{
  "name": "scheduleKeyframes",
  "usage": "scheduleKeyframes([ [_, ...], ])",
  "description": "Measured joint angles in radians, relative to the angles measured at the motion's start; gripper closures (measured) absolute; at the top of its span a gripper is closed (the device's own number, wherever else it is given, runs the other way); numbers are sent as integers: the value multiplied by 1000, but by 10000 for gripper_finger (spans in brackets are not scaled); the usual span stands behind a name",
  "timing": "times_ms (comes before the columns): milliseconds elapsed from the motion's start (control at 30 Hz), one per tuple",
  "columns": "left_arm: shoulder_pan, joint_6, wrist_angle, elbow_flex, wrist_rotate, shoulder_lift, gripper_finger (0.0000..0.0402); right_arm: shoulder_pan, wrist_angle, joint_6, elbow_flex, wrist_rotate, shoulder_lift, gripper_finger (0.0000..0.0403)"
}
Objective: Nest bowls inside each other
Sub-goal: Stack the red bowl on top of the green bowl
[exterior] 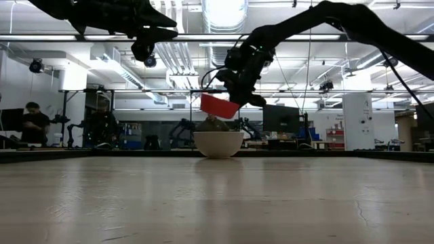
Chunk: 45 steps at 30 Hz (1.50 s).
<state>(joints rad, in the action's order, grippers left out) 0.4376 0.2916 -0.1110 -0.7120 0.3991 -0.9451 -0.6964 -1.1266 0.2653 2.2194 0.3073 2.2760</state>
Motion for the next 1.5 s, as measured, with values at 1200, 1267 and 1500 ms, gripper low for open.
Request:
scheduleKeyframes([
  [1200,0,0,0,0,0,0,280,-1,6,-33,-30,26,20,387],
  [1267,0,0,0,0,0,0,280,-1,6,-33,-30,26,19,379],
  [1500,0,0,0,0,0,0,280,-1,7,-33,-30,29,19,353],
])
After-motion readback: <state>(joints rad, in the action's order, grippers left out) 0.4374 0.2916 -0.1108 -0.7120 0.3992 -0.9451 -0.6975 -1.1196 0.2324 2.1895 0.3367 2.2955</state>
